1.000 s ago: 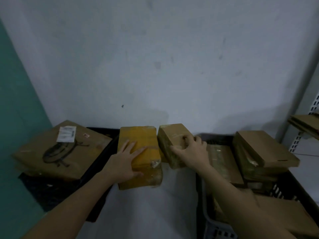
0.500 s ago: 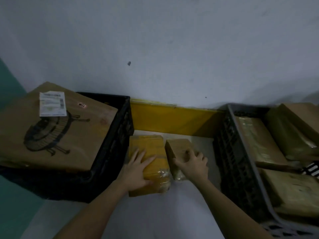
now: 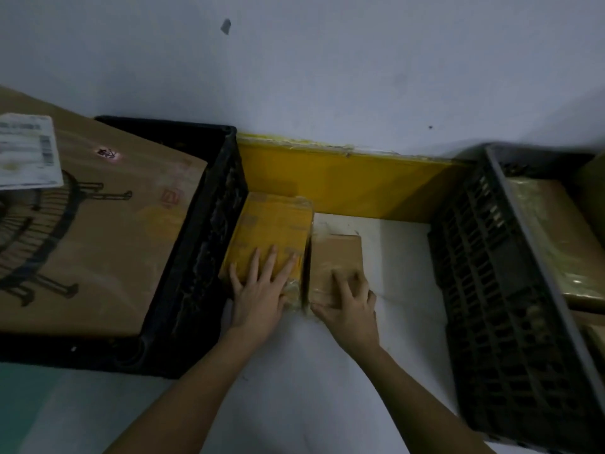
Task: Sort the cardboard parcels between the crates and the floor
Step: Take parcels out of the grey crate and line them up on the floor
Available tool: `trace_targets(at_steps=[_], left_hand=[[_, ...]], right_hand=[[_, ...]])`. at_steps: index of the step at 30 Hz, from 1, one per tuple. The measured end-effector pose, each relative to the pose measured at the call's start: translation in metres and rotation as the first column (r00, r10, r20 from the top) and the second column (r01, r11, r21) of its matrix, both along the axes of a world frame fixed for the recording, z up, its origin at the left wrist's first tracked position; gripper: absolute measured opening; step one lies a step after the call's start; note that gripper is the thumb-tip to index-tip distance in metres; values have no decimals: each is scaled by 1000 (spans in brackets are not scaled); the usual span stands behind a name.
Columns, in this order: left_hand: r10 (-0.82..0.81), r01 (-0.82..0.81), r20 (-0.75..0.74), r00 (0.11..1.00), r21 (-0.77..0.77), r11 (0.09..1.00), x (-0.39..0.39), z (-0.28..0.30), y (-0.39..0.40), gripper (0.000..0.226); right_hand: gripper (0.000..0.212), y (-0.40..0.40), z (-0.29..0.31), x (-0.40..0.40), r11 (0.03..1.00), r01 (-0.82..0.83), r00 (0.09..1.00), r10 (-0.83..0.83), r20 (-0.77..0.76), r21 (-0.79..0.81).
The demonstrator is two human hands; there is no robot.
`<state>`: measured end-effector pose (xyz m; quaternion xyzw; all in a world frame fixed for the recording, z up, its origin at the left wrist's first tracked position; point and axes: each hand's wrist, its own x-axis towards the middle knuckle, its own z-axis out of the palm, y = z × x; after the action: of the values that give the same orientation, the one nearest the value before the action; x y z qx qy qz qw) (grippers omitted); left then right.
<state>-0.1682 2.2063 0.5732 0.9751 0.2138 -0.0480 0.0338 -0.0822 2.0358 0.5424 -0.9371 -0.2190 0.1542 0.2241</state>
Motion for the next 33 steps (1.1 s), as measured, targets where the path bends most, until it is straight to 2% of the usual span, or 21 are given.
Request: trace_targets(at_steps=[7,20,27,30,33], left_hand=[[69,-69,59,996,4,998,37,-7,19,85],[77,-78,25,997,14,997,59,-15,30,87],[79,-80,17,997,25,996,59,-16,29,90],[82,-81,-37,996,20,996,59,-12,29,92],[66,-70,-146,987,-22,997,61,2,27,104]], right_hand=[[76,9,-3,37,991,-126,989,130,68,-54],[70,59,11,91,982,-88,992,101,73,-164],[73,57,2,97,973,-140,981,161,106,-182],[80,57,2,97,969,-158,983,173,64,-189],[84,55,11,106,965,-195,980,186,-64,-178]])
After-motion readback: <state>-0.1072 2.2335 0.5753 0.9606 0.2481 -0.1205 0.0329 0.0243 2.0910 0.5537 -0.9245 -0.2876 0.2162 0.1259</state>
